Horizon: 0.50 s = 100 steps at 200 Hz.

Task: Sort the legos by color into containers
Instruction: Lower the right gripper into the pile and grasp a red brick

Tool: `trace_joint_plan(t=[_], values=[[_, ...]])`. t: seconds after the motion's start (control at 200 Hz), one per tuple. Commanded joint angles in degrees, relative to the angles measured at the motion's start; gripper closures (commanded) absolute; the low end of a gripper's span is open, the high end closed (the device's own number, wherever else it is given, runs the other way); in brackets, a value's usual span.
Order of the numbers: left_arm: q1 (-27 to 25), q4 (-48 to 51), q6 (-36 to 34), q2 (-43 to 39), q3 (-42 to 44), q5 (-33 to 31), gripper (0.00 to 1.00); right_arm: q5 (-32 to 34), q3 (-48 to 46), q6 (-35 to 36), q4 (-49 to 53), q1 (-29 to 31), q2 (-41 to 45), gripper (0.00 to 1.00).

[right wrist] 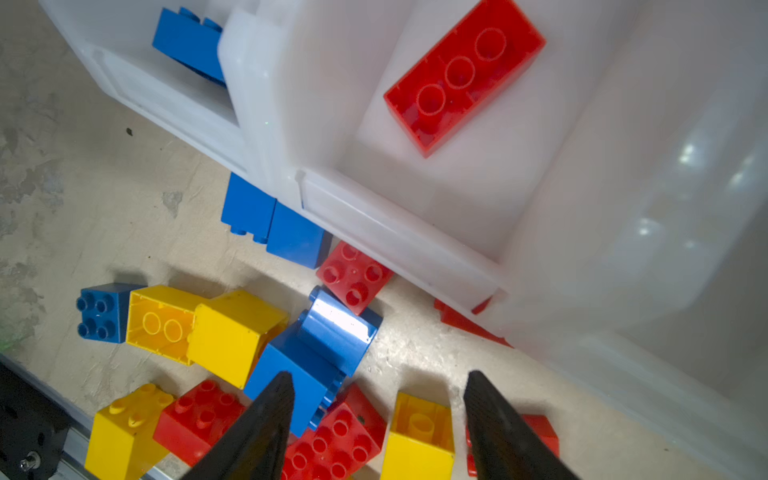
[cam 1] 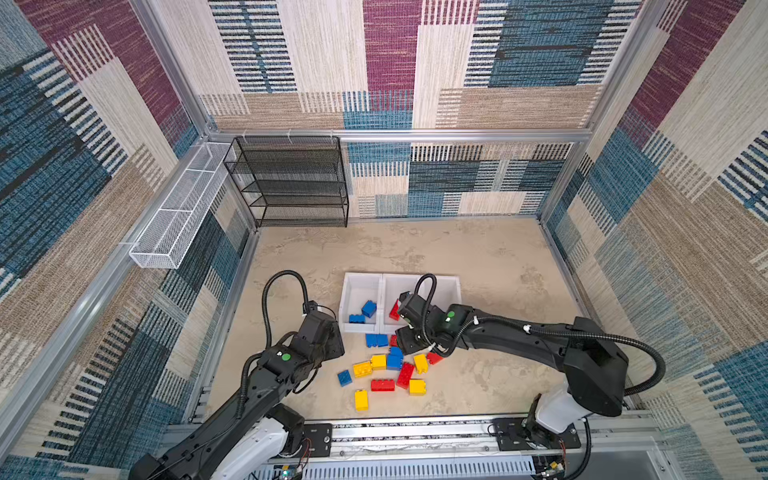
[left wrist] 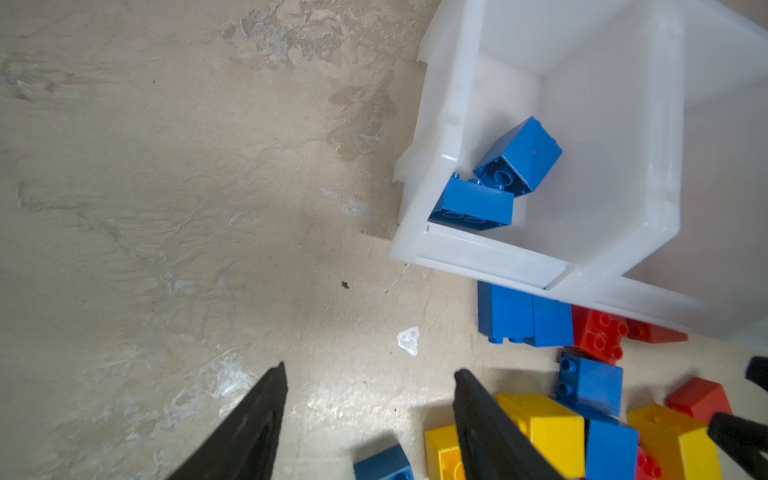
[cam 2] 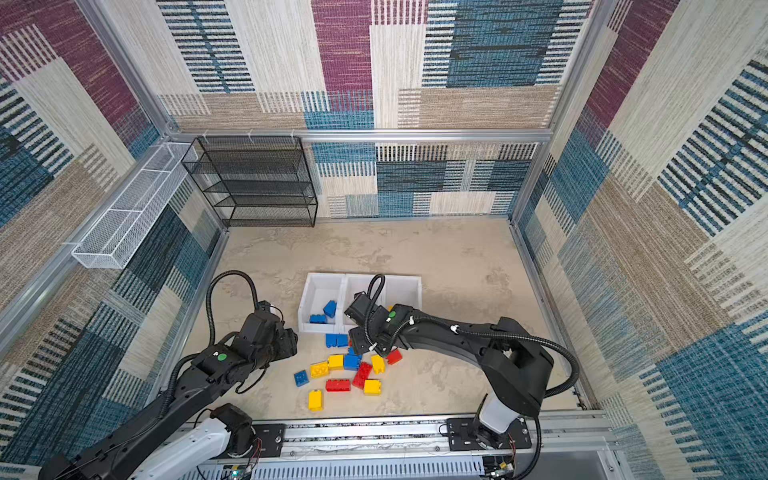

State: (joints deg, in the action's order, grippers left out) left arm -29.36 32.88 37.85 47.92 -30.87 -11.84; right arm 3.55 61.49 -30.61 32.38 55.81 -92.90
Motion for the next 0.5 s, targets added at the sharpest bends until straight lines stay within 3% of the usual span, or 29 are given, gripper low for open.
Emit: trace_joint_plan(t=[0.0, 0.496], values=[[0.03, 1.30, 1.45, -0.54, 0.42, -0.73, 0.33, 0.43, 0.78, -2.15, -2.12, 0.00, -1.69, 0.35], [0.03, 1.52, 1.19, -1.15, 1.25, 1.11, 0.33, 1.15, 4.60, -4.70, -2.41, 0.00, -8.36, 0.43]])
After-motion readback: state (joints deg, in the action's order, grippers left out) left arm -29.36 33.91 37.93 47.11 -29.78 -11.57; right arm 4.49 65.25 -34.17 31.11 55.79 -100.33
